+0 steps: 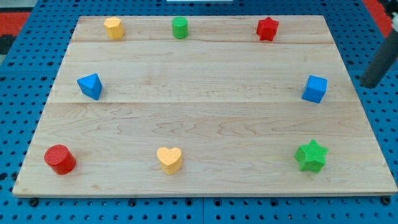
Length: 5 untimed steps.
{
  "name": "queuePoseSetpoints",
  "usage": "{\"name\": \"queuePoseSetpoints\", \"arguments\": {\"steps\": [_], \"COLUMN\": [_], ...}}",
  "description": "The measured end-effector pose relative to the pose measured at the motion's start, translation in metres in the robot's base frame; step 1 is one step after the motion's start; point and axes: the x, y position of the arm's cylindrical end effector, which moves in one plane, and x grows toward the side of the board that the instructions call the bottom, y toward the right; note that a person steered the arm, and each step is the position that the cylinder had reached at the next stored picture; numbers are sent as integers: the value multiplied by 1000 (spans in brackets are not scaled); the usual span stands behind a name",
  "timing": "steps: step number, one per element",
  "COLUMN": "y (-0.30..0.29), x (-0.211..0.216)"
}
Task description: Place the cube diagonally top right to the triangle
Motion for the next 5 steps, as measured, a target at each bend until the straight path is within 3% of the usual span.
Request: {"name": "queuePoseSetpoints", "arguments": {"steps": [1,3,4,5], "y": [-65,-54,-91,-177], "x": [-1,14,29,21]}}
